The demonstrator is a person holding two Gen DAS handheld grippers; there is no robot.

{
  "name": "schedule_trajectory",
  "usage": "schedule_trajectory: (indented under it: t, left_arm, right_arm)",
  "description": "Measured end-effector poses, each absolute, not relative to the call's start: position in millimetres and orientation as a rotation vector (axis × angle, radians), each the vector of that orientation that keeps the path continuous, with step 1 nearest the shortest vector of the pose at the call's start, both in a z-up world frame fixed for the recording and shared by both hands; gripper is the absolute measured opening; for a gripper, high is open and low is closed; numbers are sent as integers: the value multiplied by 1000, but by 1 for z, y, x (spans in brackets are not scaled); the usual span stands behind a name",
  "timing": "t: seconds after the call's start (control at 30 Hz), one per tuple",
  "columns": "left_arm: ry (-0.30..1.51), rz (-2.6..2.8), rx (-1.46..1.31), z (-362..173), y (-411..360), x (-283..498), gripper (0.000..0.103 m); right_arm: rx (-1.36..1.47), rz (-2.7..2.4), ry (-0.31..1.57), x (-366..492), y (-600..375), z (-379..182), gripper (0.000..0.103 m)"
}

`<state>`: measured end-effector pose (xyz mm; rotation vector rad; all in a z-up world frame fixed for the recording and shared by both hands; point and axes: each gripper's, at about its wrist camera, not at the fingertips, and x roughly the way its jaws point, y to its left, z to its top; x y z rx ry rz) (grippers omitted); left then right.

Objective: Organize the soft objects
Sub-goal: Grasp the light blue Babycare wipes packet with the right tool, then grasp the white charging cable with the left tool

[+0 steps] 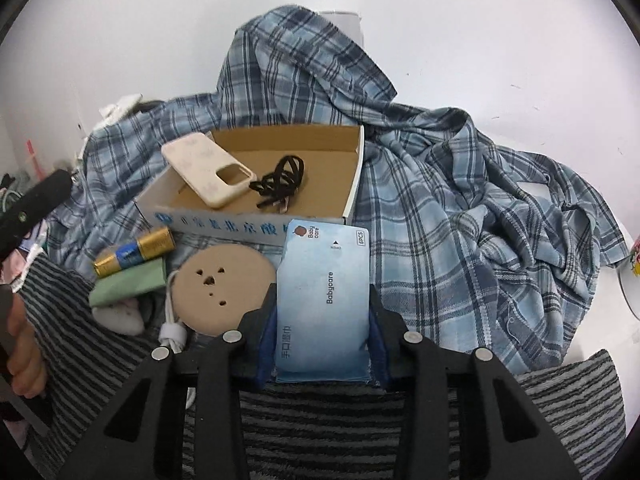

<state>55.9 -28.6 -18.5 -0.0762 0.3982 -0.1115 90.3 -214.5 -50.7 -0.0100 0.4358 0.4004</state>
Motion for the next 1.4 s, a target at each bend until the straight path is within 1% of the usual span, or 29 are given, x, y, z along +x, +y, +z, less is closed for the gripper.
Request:
schedule_trajectory:
  t: [0.33,0.5,0.8,0.87,0.93,1.0,1.2,1.23,1.27,1.3,1.33,1.4]
  left_arm:
    - [432,-126,-78,-18,-27,57,103]
    - [531,-123,3,-18,-51,52,103]
    - [753,-119,-125,-43,-68,58,103]
    - [796,-138,-153,-48,-71,61,96]
    - [814,-127,-143,-51,-75,62,94]
    - [840,-120,-125,-57,-83,63,89]
    - [851,-113,-96,-62,-91,63,88]
    - [846,-121,-100,-61,-91,62,85]
    - [838,-134,-110,-60,-91,60,79]
    - [836,-141,-116,-58,-91,57,76]
    - [836,-145,-120,-57,-91,56,74]
    - [835,-158,-129,-55,-93,53,74]
  right_arm:
    - [11,392,398,87,-218,-48,37]
    - [27,397,393,87,-221,-48,37]
    - [29,399,375,83,-222,-47,37]
    - [32,395,373,83,-222,-46,37]
    - [35,395,371,82,-223,-47,37]
    - [37,395,369,82,-223,-47,38]
    - [40,395,370,81,-223,-47,38]
    - [41,398,371,81,-223,-47,38]
    - [43,399,371,81,-223,-47,38]
    - [44,399,372,81,-223,-47,38]
    - [46,399,373,82,-223,-47,38]
    - [49,399,373,81,-223,-47,38]
